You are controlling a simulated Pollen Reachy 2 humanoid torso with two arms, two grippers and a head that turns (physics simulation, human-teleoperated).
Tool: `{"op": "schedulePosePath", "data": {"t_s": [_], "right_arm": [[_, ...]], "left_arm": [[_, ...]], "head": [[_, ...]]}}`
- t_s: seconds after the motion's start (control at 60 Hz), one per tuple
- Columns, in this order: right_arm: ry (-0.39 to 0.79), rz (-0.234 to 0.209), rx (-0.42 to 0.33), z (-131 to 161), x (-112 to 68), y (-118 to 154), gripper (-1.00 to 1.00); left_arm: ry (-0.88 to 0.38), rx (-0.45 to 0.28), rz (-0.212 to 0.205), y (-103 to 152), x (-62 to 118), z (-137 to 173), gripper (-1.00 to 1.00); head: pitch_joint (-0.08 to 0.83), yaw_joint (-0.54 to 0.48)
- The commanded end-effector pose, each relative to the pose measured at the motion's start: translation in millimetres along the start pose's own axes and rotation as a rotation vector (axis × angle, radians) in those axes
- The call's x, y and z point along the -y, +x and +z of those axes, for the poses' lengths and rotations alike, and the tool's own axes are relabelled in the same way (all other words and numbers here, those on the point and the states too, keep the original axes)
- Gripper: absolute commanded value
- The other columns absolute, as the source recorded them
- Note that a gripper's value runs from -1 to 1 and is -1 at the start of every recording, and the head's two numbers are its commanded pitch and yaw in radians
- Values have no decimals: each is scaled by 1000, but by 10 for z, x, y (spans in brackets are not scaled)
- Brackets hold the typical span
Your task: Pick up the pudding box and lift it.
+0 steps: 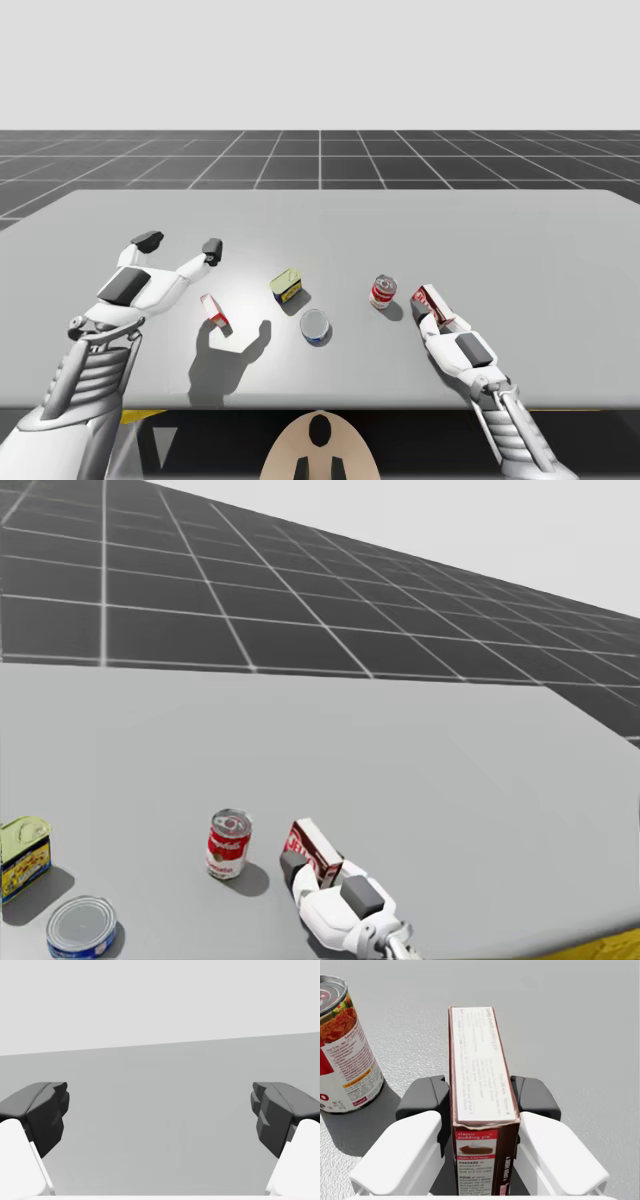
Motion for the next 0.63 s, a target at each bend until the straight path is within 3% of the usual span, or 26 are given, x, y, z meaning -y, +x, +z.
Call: {"op": "schedulePosePath", "data": {"t_s": [0.017,0.133,0.25,0.517,0.633], "right_arm": [[1,-11,-20,20,-24,-72,993],[22,-3,14,63,-53,122,1000],[40,22,88,137,-85,533,996],[68,110,278,371,-207,1470,971],[62,159,395,510,-260,1892,1000]], "left_arm": [[1,2,0,2,-3,7,-1000],[1,3,3,10,-8,8,-1000],[2,6,5,21,-14,11,-1000],[5,11,11,44,-28,20,-1000],[6,11,11,46,-33,19,-1000]], "head": [[351,-449],[348,-454],[351,-455],[338,-457],[330,-453]]}}
